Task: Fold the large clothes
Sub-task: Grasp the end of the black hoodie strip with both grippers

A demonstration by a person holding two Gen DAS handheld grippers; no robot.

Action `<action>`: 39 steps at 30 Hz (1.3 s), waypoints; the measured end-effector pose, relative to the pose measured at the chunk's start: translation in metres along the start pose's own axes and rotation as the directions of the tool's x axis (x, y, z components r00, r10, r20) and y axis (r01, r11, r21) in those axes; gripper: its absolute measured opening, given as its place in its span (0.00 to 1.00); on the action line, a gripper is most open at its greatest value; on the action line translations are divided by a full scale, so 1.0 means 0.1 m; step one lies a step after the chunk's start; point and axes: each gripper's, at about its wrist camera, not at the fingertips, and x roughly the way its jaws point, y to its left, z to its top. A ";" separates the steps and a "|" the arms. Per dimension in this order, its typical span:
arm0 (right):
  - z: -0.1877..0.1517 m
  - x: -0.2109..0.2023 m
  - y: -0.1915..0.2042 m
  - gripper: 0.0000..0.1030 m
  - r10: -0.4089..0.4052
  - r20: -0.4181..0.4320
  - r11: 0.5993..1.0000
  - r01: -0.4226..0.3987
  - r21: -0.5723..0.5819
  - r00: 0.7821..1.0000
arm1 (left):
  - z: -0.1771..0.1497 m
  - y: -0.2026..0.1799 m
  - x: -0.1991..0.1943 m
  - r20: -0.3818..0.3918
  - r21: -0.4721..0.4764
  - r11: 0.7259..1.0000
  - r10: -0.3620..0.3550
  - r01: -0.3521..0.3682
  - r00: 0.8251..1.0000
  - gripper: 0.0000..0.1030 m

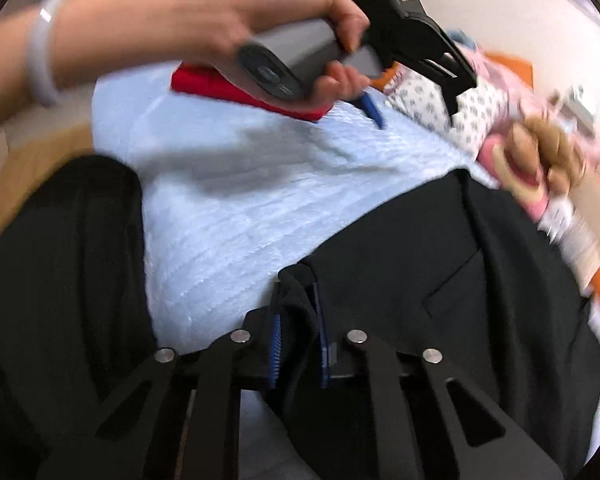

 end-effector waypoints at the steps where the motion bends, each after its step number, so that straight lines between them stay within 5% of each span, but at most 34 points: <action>1: 0.00 -0.03 -0.04 0.12 0.012 0.010 1.000 -0.012 0.024 1.000 | 0.06 -0.02 0.11 -0.023 -0.011 0.999 -0.034 0.034 0.999 0.86; 7: -0.02 -0.13 -0.14 0.11 0.037 0.046 0.997 -0.040 0.067 0.998 | 0.52 0.12 0.83 -0.119 -0.217 0.972 -0.121 0.093 0.986 0.85; 13: -0.03 -0.16 -0.24 0.11 0.065 0.061 0.992 -0.071 0.101 0.996 | 0.71 -0.08 1.13 -0.132 -0.197 0.975 -0.129 0.102 0.983 0.85; 16: -0.04 -0.18 -0.27 0.11 0.071 0.068 0.991 -0.079 0.110 0.995 | 0.77 -0.12 1.27 -0.156 -0.186 0.982 -0.076 0.046 0.985 0.80; 19: -0.04 -0.21 -0.30 0.10 0.080 0.077 0.988 -0.089 0.123 0.994 | 0.83 -0.15 1.32 -0.163 -0.148 0.989 0.004 -0.028 0.987 0.62; 21: -0.05 -0.23 -0.32 0.10 0.086 0.083 0.986 -0.097 0.137 0.993 | 0.86 -0.16 1.32 -0.181 -0.130 0.987 0.065 -0.090 0.981 0.37; 23: -0.06 -0.27 -0.37 0.10 0.101 0.093 0.980 -0.115 0.163 0.991 | 0.88 -0.14 1.32 -0.204 -0.133 0.987 0.063 -0.092 0.977 0.22; 26: -0.09 -0.34 -0.46 0.09 0.120 0.110 0.969 -0.141 0.203 0.987 | 0.88 -0.13 1.28 -0.205 -0.148 0.984 0.063 -0.095 0.977 0.19; 31: -0.17 -0.61 -0.76 0.09 0.147 0.168 0.933 -0.193 0.303 0.975 | 0.96 -0.46 1.20 -0.209 -0.114 0.978 0.148 -0.174 0.967 0.18; 35: -0.30 -0.90 -1.16 0.08 0.180 0.226 0.874 -0.261 0.409 0.957 | 1.06 -0.89 1.05 -0.201 -0.187 0.977 0.064 -0.102 0.977 0.17; 39: -0.48 -1.29 -1.55 0.08 0.132 0.271 0.836 -0.254 0.487 0.953 | 1.13 -1.61 1.03 -0.197 -0.072 0.991 0.095 -0.111 0.976 0.17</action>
